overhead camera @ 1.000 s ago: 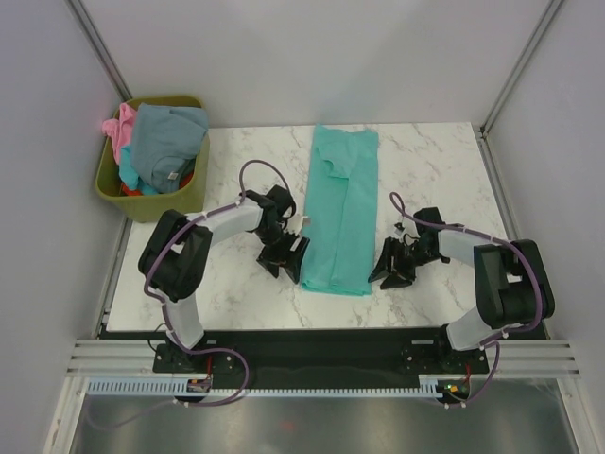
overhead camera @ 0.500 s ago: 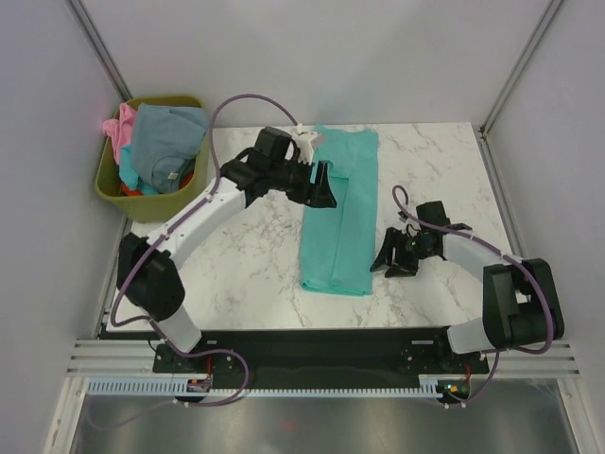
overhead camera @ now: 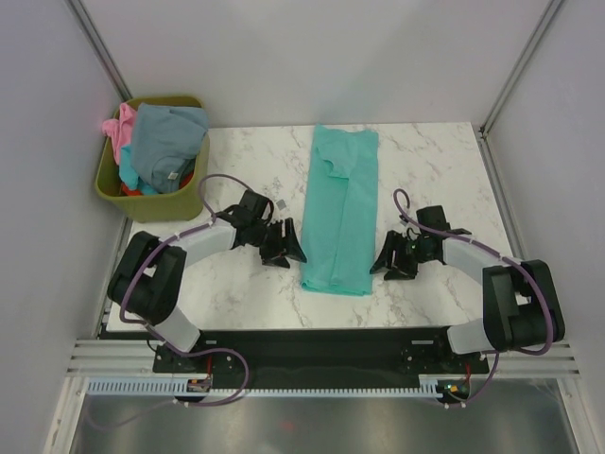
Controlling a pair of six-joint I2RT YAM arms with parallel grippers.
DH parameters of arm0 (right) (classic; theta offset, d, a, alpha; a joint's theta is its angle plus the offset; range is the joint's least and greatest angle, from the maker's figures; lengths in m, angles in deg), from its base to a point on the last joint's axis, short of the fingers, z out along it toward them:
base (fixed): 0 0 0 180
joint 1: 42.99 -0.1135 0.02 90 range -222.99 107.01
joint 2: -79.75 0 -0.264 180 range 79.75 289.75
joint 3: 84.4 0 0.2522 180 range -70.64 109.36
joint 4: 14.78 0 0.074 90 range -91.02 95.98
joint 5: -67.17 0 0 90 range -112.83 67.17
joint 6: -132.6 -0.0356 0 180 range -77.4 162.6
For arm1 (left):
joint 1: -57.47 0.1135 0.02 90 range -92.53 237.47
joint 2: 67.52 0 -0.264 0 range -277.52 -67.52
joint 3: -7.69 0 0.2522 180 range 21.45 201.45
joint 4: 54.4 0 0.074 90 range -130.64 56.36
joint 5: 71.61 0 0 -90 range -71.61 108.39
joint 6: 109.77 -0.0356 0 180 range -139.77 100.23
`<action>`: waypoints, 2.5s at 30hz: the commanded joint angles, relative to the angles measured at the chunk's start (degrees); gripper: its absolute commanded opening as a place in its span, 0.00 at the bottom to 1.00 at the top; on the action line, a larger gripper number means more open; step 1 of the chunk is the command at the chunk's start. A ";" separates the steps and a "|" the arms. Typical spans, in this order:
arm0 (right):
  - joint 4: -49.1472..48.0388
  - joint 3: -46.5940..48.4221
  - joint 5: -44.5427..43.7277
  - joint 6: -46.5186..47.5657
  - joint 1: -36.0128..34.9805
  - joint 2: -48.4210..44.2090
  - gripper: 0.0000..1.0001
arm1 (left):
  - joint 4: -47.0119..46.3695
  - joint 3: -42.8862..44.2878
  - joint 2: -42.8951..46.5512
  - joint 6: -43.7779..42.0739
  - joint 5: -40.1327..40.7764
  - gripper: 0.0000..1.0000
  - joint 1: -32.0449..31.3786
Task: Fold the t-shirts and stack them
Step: Fold the tshirt
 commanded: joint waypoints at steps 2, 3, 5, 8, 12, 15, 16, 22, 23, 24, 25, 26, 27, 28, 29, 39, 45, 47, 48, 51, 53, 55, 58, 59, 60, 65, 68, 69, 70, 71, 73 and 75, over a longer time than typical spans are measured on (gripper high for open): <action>-1.88 0.08 1.55 -0.67 0.01 1.19 0.61 | -12.34 -0.79 -0.63 7.63 -4.37 0.68 -0.06; -1.97 -0.10 1.55 -0.84 0.01 1.45 0.61 | -12.95 -1.05 -1.33 8.07 -4.63 0.67 -0.06; -2.58 -0.80 1.98 -1.02 -0.07 1.80 0.61 | -14.18 -1.85 -1.60 8.77 -4.90 0.67 -0.15; -3.64 -1.33 3.39 -1.98 -0.25 2.94 0.60 | -14.89 -3.08 -1.77 9.04 -5.60 0.66 -0.24; -3.82 -0.46 5.06 -2.25 -1.04 5.31 0.59 | -13.67 -4.40 -1.86 9.57 -6.13 0.63 -0.33; -3.46 0.25 5.50 -2.25 -1.92 6.37 0.59 | -12.70 -4.84 -1.77 9.66 -5.60 0.63 -0.33; -3.46 0.34 5.50 -2.16 -2.09 6.55 0.59 | -12.61 -4.75 -1.86 9.66 -5.52 0.63 -0.33; -3.38 -0.10 6.03 -2.25 -2.89 7.08 0.58 | -12.26 -3.17 -5.72 9.66 -7.18 0.63 -1.29; -3.29 -0.19 6.38 -2.16 -2.89 6.99 0.57 | -12.17 -2.91 -6.25 9.57 -7.45 0.62 -1.47; -3.38 -0.28 6.47 -2.33 -2.89 6.99 0.55 | -11.99 -2.64 -7.21 9.65 -7.62 0.61 -1.64; -3.38 -0.37 6.64 -2.34 -2.97 6.99 0.54 | -11.99 -2.29 -7.48 9.74 -7.80 0.60 -1.99; -3.46 -0.28 6.73 -2.51 -3.15 7.25 0.52 | -11.64 -2.03 -8.01 9.83 -8.06 0.59 -2.08; -3.55 -0.28 7.17 -2.60 -3.24 7.34 0.51 | -11.55 -1.85 -8.54 9.83 -8.15 0.56 -2.17; -3.90 -0.02 7.43 -2.60 -3.15 7.34 0.50 | -11.55 -1.67 -8.63 9.83 -8.41 0.55 -2.35; -3.99 -0.02 7.78 -2.51 -3.32 7.60 0.49 | -11.29 -1.59 -8.80 9.92 -8.50 0.54 -2.35; -5.48 0.95 10.07 -3.13 -5.26 9.98 0.40 | -11.20 -1.94 -8.72 10.01 -9.20 0.32 -3.05; -7.50 0.51 11.39 -3.48 -6.40 9.71 0.25 | -11.46 -1.76 -8.54 9.65 -9.73 0.15 -3.58; -7.60 0.86 11.22 -3.48 -6.49 9.63 0.00 | -11.46 -1.67 -8.54 9.57 -9.73 0.10 -3.67; -7.33 1.04 10.69 -3.22 -6.49 9.36 0.00 | -11.46 -1.59 -8.37 9.48 -9.56 0.09 -3.67; -6.37 1.57 10.16 -2.34 -6.49 7.87 0.00 | -10.59 -0.45 -8.02 8.60 -9.47 0.02 -3.76; -5.58 2.18 9.99 -1.72 -6.58 5.42 0.00 | -9.63 1.40 -7.84 6.94 -9.82 0.02 -3.84; -4.17 3.05 9.64 -1.28 -5.97 3.57 0.00 | -8.66 3.32 -6.70 5.01 -10.09 0.02 -4.02; -2.33 4.37 9.20 -1.28 -3.87 -0.47 0.00 | -6.55 6.05 -5.03 2.20 -10.26 0.02 -4.02; -1.89 4.73 9.19 -1.46 -3.24 -1.96 0.00 | -5.85 6.76 -4.76 1.49 -10.52 0.02 -4.02; -1.27 5.08 9.28 -1.63 -2.72 -2.59 0.00 | -4.88 7.46 -4.59 0.87 -10.79 0.02 -4.11; -0.92 8.42 9.28 -1.81 -0.96 -4.17 0.00 | -1.89 12.03 -4.23 -2.56 -10.88 0.02 -4.02; -0.92 12.10 8.85 -1.72 -0.08 -2.78 0.00 | -1.88 15.89 -4.67 -2.56 -10.79 0.02 -3.93; -1.00 13.24 8.67 -1.55 0.27 -2.25 0.00 | -1.88 17.99 -4.85 -2.56 -10.79 0.02 -3.67; -1.18 15.87 8.49 -1.46 0.89 -1.54 0.00 | -1.88 19.15 -5.46 -2.56 -10.79 0.02 -3.49; -1.70 17.28 8.40 -1.46 1.24 0.29 0.00 | -1.88 20.38 -5.90 -2.56 -10.79 0.02 -3.23; -2.32 21.24 8.32 -1.54 2.38 3.54 0.00 | 0.81 23.98 -8.10 -6.22 -9.57 0.02 -1.92; -3.28 24.83 8.23 -1.63 3.00 6.01 0.00 | 1.01 27.83 -10.98 -6.43 -9.56 0.02 -0.16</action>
